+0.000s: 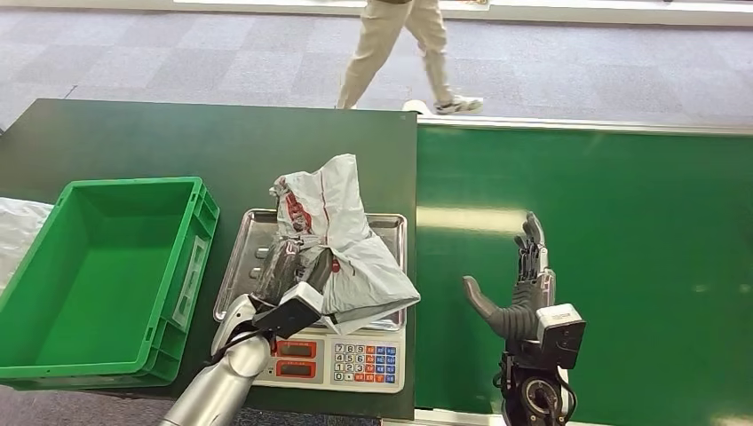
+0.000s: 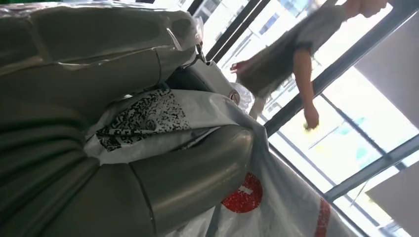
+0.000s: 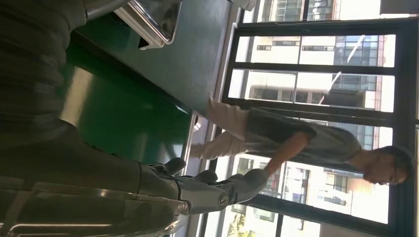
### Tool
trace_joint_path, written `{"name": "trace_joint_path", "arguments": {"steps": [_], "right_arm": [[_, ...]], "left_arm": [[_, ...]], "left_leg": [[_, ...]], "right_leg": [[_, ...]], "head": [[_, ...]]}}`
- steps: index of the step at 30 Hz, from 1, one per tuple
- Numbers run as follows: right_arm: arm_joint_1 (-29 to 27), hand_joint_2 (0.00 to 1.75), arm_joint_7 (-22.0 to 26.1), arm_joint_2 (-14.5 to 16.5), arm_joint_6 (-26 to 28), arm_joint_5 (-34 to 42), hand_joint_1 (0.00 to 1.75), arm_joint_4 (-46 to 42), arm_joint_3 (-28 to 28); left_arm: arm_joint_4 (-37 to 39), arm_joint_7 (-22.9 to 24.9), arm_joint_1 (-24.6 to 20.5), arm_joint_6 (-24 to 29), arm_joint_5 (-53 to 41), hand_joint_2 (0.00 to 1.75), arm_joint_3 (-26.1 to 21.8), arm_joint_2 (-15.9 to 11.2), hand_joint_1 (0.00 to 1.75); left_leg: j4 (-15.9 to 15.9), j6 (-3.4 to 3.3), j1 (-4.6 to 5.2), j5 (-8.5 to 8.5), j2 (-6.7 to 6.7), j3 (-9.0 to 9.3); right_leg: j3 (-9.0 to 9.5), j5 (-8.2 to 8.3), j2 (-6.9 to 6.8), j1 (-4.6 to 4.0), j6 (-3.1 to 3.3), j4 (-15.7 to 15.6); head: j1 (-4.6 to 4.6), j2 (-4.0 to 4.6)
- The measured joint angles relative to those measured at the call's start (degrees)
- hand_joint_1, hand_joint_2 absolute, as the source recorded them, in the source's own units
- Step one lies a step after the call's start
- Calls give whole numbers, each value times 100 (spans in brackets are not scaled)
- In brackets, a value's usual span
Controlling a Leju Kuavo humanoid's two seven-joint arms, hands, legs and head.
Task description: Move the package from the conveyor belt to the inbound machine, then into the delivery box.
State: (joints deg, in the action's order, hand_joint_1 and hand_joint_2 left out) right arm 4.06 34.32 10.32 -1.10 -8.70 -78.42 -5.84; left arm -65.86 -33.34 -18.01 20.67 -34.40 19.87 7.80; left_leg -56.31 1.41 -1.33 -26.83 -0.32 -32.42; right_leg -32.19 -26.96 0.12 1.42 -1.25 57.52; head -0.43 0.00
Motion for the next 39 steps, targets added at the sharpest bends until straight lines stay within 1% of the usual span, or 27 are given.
{"name": "trace_joint_path", "arguments": {"steps": [5,8,11,16,20,23,28,36,39], "right_arm": [[28,175,3,0,10,36,0,0,21],[54,175,14,0,23,63,0,0,23],[62,175,32,-1,57,97,0,1,20],[63,175,111,-5,129,145,0,17,11],[58,175,162,-20,195,177,0,31,-2],[49,175,198,-36,231,200,0,33,-14],[28,175,210,-59,246,215,0,33,-37],[29,175,212,-66,248,214,0,33,-54],[30,175,212,-66,248,215,0,33,-56]], "left_arm": [[-332,-410,82,254,381,175,-17,-1,175],[-577,-596,132,516,556,175,-16,-11,175],[-863,-654,191,965,707,175,-6,-52,175],[-1273,-670,263,1739,841,175,20,-205,175],[-1452,-670,300,1905,524,175,-59,-278,175],[-1550,-670,309,1913,-19,175,-286,-274,175],[-1680,-670,336,1913,-793,175,-862,-167,175],[-1820,-670,384,1916,-1427,175,-1765,88,175],[-1838,-670,394,1916,-1461,175,-1974,149,175]], "left_leg": [[0,0,0,0,0,-1],[0,0,0,0,-1,-1],[0,0,0,0,-1,-2],[0,0,0,0,-1,-3],[0,0,0,0,-1,-4],[0,0,0,0,1,-3],[0,0,0,0,1,-3],[0,0,0,0,0,-5],[0,0,0,0,0,-5]], "right_leg": [[0,0,0,0,0,0],[0,0,0,0,0,0],[-1,0,0,0,0,0],[-3,0,0,0,0,0],[-3,0,0,0,0,0],[-3,0,0,0,0,0],[-4,0,0,0,0,0],[-5,0,0,0,0,0],[-4,0,0,0,0,0]], "head": [[-1,0],[-1,0],[-1,0],[-1,0],[1,0],[0,0],[-1,0],[0,0],[1,0]]}}
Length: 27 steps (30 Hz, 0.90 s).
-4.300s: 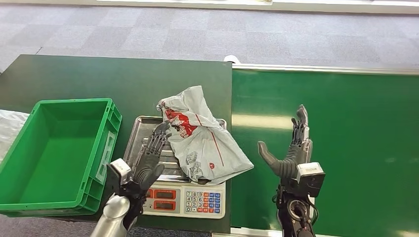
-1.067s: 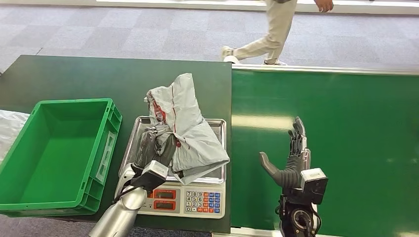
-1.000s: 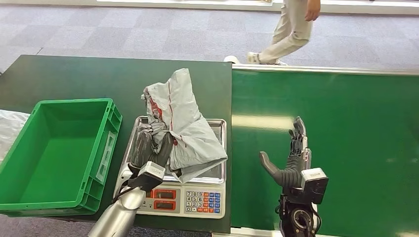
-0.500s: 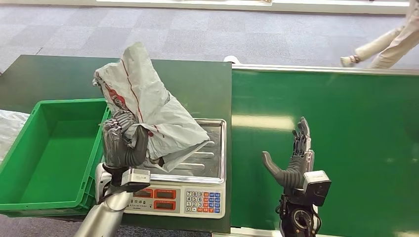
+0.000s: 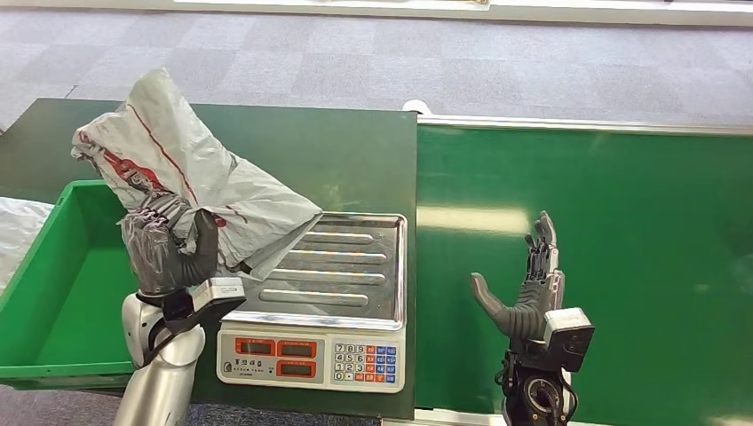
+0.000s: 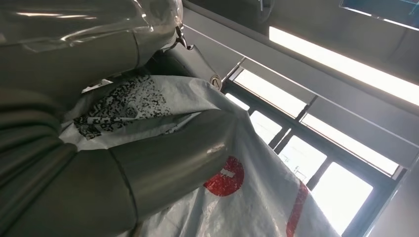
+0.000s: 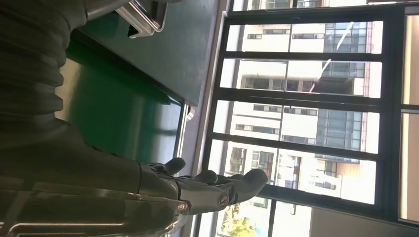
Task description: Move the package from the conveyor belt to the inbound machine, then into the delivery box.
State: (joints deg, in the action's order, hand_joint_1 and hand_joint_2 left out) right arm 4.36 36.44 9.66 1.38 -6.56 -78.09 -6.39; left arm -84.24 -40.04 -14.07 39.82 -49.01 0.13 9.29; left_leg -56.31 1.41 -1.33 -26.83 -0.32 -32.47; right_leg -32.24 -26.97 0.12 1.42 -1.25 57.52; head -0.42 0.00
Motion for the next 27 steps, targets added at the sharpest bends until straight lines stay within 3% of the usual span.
{"name": "trace_joint_path", "arguments": {"steps": [6,18,20,24,27], "right_arm": [[4,175,0,0,0,-3,0,0,-2],[21,175,-38,-17,2,-20,0,4,-3],[14,175,-53,-16,2,-35,0,4,0],[-11,175,-128,-15,-49,-102,0,-1,13],[-15,175,-170,-14,-122,-164,0,-5,26]], "left_arm": [[-20,0,5,0,-212,175,-311,93,175],[-20,57,76,2,-516,175,-1472,171,175],[-10,348,146,2,-679,175,-1513,155,175],[45,1377,333,-32,-981,175,-1350,-4,175],[94,2072,462,-451,-1243,175,-1075,-185,175]], "left_leg": [[0,0,0,0,1,0],[0,0,0,0,1,-1],[0,0,0,0,1,-1],[0,0,0,0,2,-1],[0,0,0,0,1,-1]], "right_leg": [[0,0,0,0,0,0],[-1,0,0,0,0,0],[-2,0,0,0,0,0],[-4,-1,0,0,0,0],[-5,-1,0,0,1,0]], "head": [[-1,0],[0,0],[0,0],[-1,0],[-1,0]]}}
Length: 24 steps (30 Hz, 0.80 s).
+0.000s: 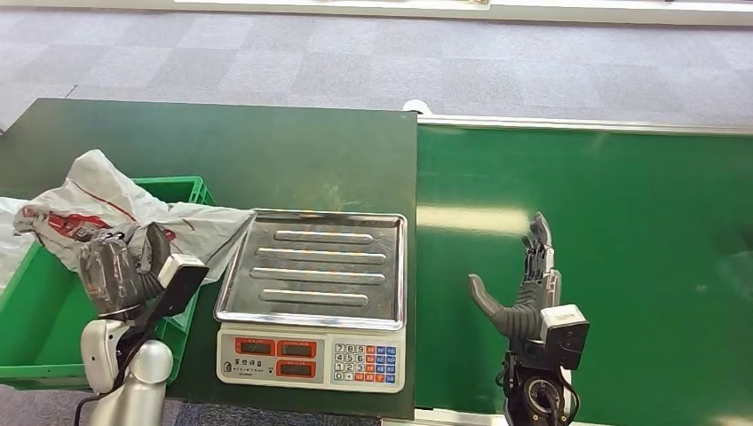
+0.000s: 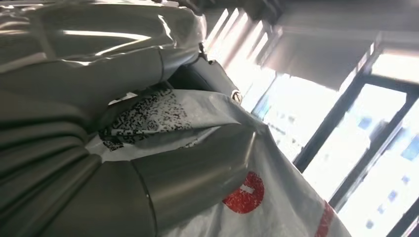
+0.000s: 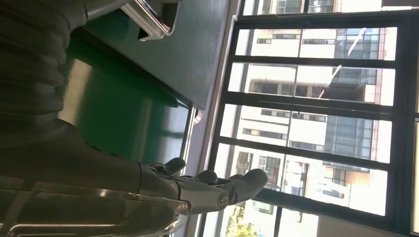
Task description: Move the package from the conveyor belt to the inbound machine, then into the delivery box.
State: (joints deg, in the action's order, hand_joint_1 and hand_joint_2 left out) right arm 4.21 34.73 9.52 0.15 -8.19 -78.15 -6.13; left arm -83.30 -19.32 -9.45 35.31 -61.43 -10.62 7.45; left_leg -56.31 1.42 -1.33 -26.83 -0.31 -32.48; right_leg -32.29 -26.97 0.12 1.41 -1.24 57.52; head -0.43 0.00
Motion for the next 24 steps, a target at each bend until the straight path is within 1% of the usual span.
{"name": "trace_joint_path", "arguments": {"steps": [2,4,8,17,24], "right_arm": [[0,175,-21,1,-52,-37,0,-7,9],[0,175,-30,1,-95,-62,0,-10,20],[0,175,-35,1,-132,-96,0,-10,42],[-1,175,-35,-2,-133,-107,0,-10,80],[-10,175,-35,-2,-135,-109,0,-12,101]], "left_arm": [[54,338,66,-458,-161,175,189,-103,175],[118,568,121,-819,-298,175,351,-180,175],[261,926,170,-1322,-510,175,553,-285,175],[547,1160,108,-1640,-601,175,643,-432,175],[753,1212,-6,-1831,-633,175,682,-488,174]], "left_leg": [[0,0,0,0,1,0],[0,0,0,0,2,0],[0,0,1,0,1,-1],[1,0,0,0,0,8],[2,0,1,0,0,27]], "right_leg": [[0,0,0,0,0,0],[1,0,0,0,0,0],[1,0,0,1,0,0],[8,0,0,0,1,0],[30,-1,-3,1,2,0]], "head": [[0,0],[1,0],[1,0],[0,0],[0,0]]}}
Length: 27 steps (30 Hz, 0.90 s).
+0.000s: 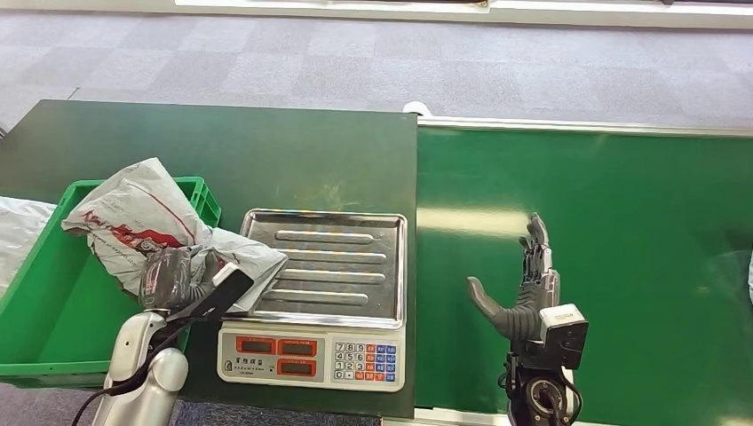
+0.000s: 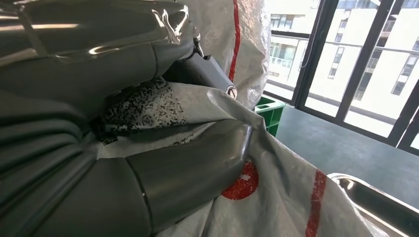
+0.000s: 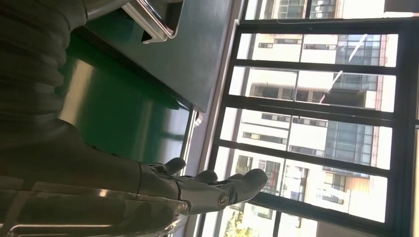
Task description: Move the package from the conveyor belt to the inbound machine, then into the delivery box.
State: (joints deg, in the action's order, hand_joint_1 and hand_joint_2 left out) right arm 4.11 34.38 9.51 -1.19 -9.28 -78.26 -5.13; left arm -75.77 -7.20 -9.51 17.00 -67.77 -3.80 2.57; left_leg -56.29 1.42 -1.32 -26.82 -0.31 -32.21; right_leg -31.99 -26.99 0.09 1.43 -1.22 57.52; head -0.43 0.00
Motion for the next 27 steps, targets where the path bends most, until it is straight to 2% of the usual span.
{"name": "trace_joint_path", "arguments": {"steps": [1,4,5,9,19,27], "right_arm": [[0,175,0,0,-1,-1,0,0,4],[0,175,0,1,-1,-1,0,1,15],[0,175,0,2,-2,-1,0,2,19],[1,175,0,9,-10,-13,0,2,31],[2,175,0,18,-28,-20,0,0,36],[-7,175,-5,30,-15,-11,0,2,9]], "left_arm": [[28,3,-16,-25,-8,175,8,-10,168],[103,16,-57,-71,-11,175,30,-32,42],[122,22,-65,-78,18,175,36,-37,5],[177,-8,-71,-82,304,175,50,-44,0],[196,-144,-34,129,793,175,102,-37,0],[172,-489,36,1106,1717,175,12,-7,0]], "left_leg": [[1,0,0,0,0,5],[3,1,0,1,0,18],[4,2,0,2,0,20],[5,4,0,5,-3,28],[5,5,-1,14,-6,28],[4,6,-2,15,-2,5]], "right_leg": [[5,0,0,0,0,0],[16,-1,-1,0,1,0],[19,-1,-1,0,1,0],[21,-1,-2,-1,2,0],[30,2,-5,-1,3,1],[2,7,-2,-3,6,3]], "head": [[-1,0],[-1,0],[-1,0],[0,0],[1,0],[0,0]]}}
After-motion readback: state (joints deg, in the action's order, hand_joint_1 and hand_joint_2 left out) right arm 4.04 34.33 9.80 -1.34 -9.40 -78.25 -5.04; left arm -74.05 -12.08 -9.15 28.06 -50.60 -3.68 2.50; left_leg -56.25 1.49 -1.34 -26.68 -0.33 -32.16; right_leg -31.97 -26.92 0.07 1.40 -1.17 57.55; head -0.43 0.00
